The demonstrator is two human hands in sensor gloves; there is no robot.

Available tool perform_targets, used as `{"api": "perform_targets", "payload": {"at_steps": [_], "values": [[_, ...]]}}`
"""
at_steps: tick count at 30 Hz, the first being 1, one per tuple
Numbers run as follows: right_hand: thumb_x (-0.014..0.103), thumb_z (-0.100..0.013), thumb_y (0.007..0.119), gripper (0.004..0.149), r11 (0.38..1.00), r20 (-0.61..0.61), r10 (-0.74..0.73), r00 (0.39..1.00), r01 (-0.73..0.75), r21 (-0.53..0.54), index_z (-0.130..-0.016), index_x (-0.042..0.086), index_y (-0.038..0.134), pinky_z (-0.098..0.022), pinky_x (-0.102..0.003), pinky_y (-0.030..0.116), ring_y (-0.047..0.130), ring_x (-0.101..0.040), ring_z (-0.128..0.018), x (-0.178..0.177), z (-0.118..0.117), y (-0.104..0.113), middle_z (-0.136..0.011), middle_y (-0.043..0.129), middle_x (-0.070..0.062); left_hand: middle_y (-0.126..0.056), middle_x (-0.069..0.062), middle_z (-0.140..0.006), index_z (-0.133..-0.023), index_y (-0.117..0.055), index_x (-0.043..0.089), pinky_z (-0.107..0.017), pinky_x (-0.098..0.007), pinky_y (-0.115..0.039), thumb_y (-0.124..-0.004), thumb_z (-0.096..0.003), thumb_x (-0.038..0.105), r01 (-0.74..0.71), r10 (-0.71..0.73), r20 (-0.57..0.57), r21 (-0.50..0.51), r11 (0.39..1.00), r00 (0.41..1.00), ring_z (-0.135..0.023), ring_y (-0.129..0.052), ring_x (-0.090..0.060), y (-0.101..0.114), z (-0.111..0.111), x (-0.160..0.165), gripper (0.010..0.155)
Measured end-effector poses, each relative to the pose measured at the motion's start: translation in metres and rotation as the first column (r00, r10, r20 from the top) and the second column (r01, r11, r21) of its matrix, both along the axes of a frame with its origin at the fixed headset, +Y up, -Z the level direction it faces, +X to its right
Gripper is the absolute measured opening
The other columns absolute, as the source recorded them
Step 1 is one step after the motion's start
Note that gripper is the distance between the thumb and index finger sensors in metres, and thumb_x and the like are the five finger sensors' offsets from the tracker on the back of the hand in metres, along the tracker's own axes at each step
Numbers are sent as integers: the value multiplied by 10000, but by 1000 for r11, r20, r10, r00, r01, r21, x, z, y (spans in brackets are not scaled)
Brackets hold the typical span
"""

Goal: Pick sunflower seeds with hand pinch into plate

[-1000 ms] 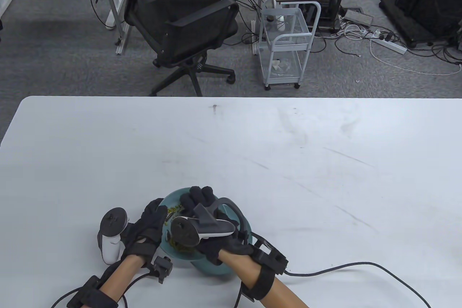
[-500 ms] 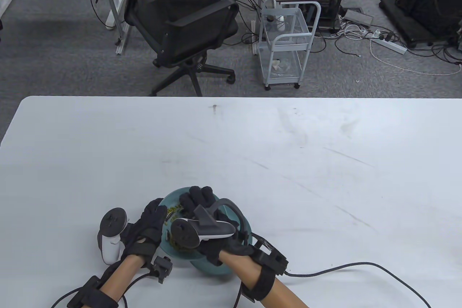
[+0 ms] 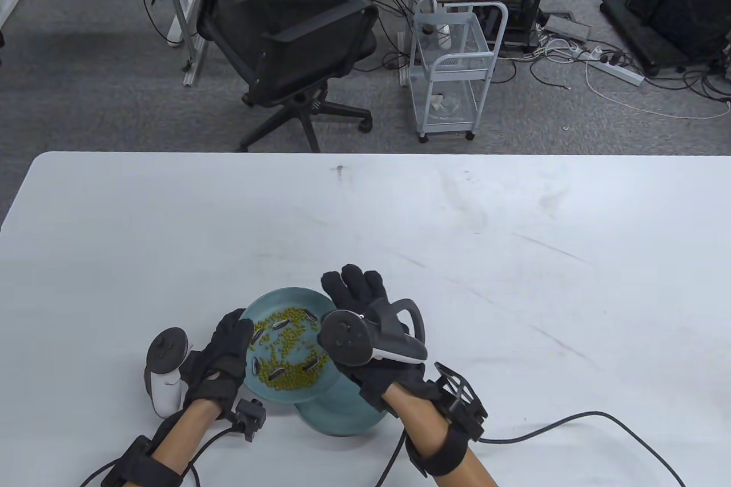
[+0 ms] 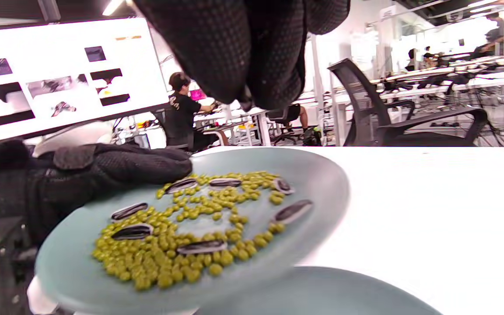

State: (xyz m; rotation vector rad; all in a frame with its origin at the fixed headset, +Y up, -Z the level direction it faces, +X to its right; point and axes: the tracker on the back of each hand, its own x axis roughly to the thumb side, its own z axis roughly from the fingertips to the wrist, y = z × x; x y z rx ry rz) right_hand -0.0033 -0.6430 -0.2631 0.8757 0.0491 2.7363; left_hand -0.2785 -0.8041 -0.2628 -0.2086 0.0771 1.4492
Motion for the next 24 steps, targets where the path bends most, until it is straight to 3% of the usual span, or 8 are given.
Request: {"api": "perform_targets", "payload": {"at_steps": [4,9,13,19,24], "values": [[214,-561,907,351,1000,69,6,998,-5,-18,-774,-65,904,-667,-775,244,309,-659,-1004,28,3,-12,-1135,435,-330,-863,-95,-785,-1024,-438,182,-263,-271,-881,-582,-641,415,-11,11,-12,-4,1000,1000,-405,-1043,-176,-1,-1,-4,471],[224,-562,902,352,994,103,18,995,-6,-113,-774,-57,902,-656,-777,253,314,-666,-992,53,5,-62,-1128,431,-339,-863,-97,-784,-1023,-442,181,-261,-271,-880,-583,-641,416,-9,9,-15,-7,1000,1000,-402,-1043,-178,-2,-2,-5,470],[222,-559,901,353,977,45,27,999,-16,-214,-770,-61,900,-640,-778,225,272,-674,-978,52,4,-98,-1122,395,-355,-864,-97,-783,-1023,-442,179,-259,-272,-880,-583,-642,416,-33,33,-9,-25,999,999,-401,-1042,-179,-4,-2,-5,470],[240,-563,893,354,966,-10,113,994,-112,-235,-781,-39,894,-639,-773,218,252,-671,-976,37,6,-112,-1126,375,-350,-866,-104,-778,-1021,-449,175,-252,-276,-877,-588,-640,416,-29,29,-10,-23,999,1000,-394,-1041,-187,-5,-3,-5,472],[238,-564,892,356,962,-10,98,995,-97,-255,-784,-42,891,-639,-772,211,249,-669,-978,37,6,-115,-1126,364,-353,-865,-105,-777,-1020,-450,175,-252,-277,-876,-589,-640,417,-33,33,-11,-22,999,999,-393,-1040,-189,-4,-3,-5,472]]}}
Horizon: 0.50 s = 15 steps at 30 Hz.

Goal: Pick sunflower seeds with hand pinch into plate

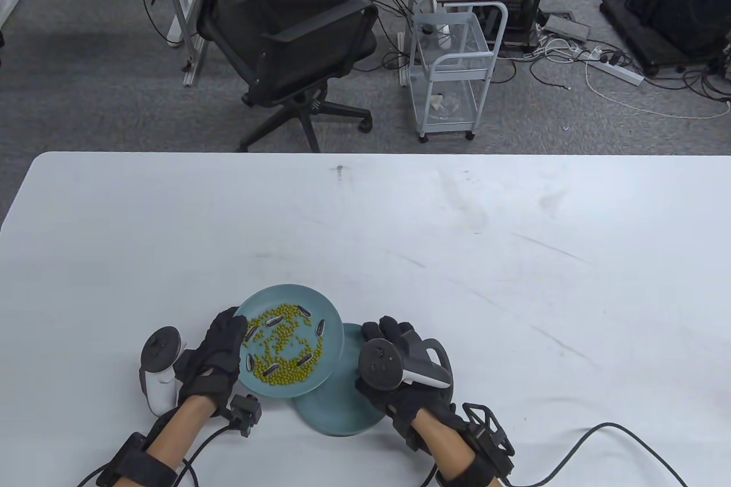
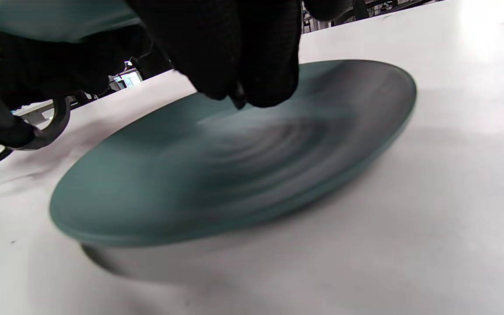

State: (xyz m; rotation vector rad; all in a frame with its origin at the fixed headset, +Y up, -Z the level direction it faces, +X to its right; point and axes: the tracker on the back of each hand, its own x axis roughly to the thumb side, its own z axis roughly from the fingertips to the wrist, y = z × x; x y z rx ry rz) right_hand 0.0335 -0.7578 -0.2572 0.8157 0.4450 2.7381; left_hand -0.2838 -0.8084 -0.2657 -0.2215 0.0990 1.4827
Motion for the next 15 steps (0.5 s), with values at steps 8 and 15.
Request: {"api": "perform_targets", "payload": {"at_steps": [8,15], "values": [[235,-566,890,364,1000,17,-13,1000,13,-15,-794,-48,884,-637,-769,190,208,-670,-975,2,-1,0,-1126,344,-356,-864,-103,-780,-1021,-451,179,-254,-276,-875,-588,-640,423,-3,3,10,10,1000,1000,-395,-1039,-188,0,0,0,472],[233,-565,890,371,999,23,-26,999,26,-27,-800,-53,881,-634,-768,178,199,-671,-972,4,-1,-1,-1125,333,-360,-867,-101,-778,-1021,-451,180,-251,-275,-875,-589,-640,424,-8,8,14,15,1000,1000,-392,-1040,-186,-1,1,1,474]]}}
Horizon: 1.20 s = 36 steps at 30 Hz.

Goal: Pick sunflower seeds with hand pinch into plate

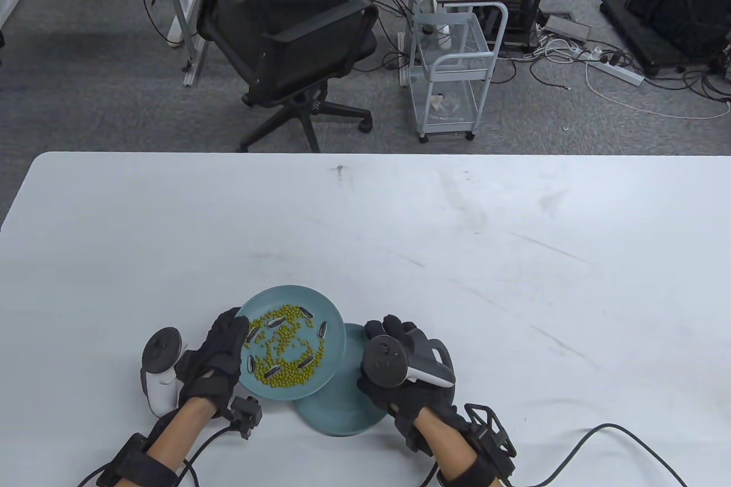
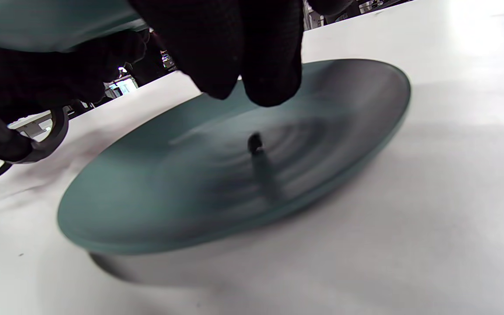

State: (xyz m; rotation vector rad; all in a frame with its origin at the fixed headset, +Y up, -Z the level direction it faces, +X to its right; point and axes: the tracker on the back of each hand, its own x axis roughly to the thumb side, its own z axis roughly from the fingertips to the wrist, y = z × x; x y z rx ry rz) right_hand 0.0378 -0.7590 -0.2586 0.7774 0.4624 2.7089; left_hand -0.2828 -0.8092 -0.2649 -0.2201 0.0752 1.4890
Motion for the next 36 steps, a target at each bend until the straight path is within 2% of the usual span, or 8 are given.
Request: {"api": "perform_targets", "payload": {"at_steps": [21,23,28,36], "values": [[226,-564,893,392,999,70,-54,996,54,7,-820,-69,866,-642,-757,154,175,-662,-976,13,-5,7,-1125,315,-363,-864,-101,-780,-1030,-434,183,-250,-274,-872,-585,-644,432,-13,13,19,-5,1000,1000,-394,-1037,-188,0,0,2,483],[218,-565,894,396,998,91,-68,994,68,9,-827,-78,861,-646,-747,135,154,-653,-980,17,-6,14,-1129,298,-357,-867,-104,-777,-1042,-418,170,-246,-277,-872,-588,-643,426,-12,12,16,-7,1000,1000,-390,-1038,-191,0,0,2,503],[213,-567,896,394,991,122,-98,988,85,104,-828,-81,862,-650,-743,130,149,-650,-985,20,-10,42,-1132,301,-355,-868,-108,-776,-1051,-410,148,-245,-279,-872,-588,-645,423,-16,16,30,-8,1000,999,-390,-1039,-192,0,0,3,522],[217,-571,896,414,975,43,-142,989,133,176,-865,-71,841,-649,-759,132,143,-661,-986,-15,-13,83,-1141,292,-358,-869,-110,-776,-1046,-455,155,-245,-280,-870,-563,-650,461,-27,27,32,-15,1000,999,-388,-1037,-198,-1,0,3,511]]}}
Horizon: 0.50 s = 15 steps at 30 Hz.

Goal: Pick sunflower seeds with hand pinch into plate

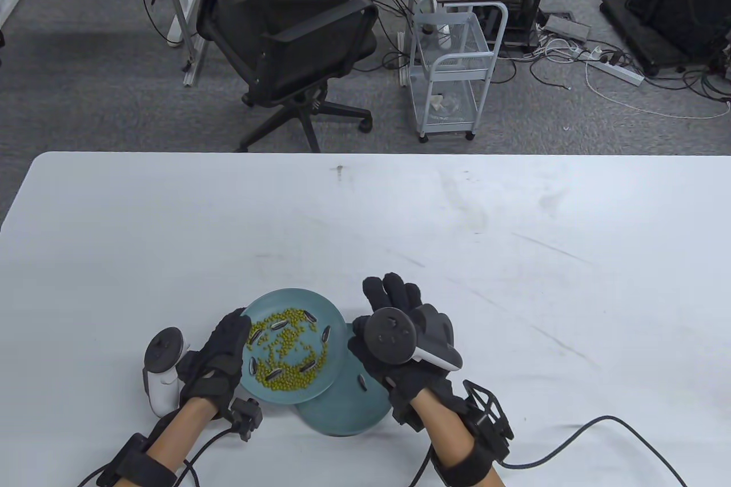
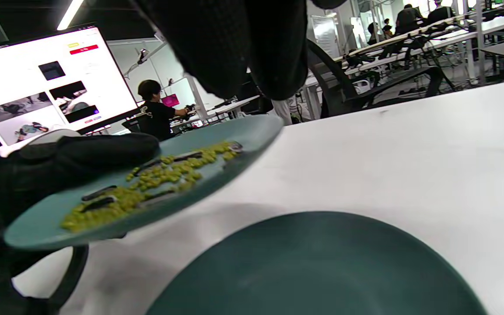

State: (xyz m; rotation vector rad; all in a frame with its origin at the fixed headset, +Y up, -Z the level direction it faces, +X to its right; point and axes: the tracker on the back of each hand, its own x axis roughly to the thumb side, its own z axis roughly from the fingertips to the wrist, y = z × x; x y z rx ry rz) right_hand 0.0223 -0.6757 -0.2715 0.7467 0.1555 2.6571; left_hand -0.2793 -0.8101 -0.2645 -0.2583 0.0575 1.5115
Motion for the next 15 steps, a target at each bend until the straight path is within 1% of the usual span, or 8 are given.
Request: {"api": "perform_targets", "payload": {"at_steps": [4,8,12,15], "values": [[213,-573,895,414,1000,-56,15,998,-14,15,-875,-65,836,-648,-760,132,140,-662,-987,-31,-4,12,-1142,288,-358,-869,-115,-776,-1042,-473,161,-247,-283,-866,-539,-652,483,-5,5,-3,1,1000,1000,-390,-1034,-204,0,1,0,510],[205,-575,892,410,999,-87,26,996,-24,23,-893,-46,829,-646,-765,128,136,-667,-986,-61,-7,19,-1146,275,-360,-865,-119,-779,-1036,-484,160,-248,-285,-864,-520,-653,492,-8,8,4,3,1000,1000,-393,-1031,-208,1,1,1,508],[195,-578,887,426,996,-125,88,988,-88,6,-930,-30,805,-644,-766,123,116,-669,-983,-89,-11,18,-1151,248,-358,-865,-124,-778,-1029,-495,156,-247,-287,-862,-508,-653,497,-15,15,12,2,1000,1000,-391,-1030,-212,0,1,2,507],[208,-581,884,452,994,-165,103,981,-108,-21,-953,-28,785,-642,-765,118,105,-669,-980,-111,-15,10,-1151,227,-359,-866,-123,-777,-1028,-497,159,-247,-285,-862,-498,-654,499,-15,15,11,4,1000,1000,-390,-1030,-209,0,2,3,506]]}}
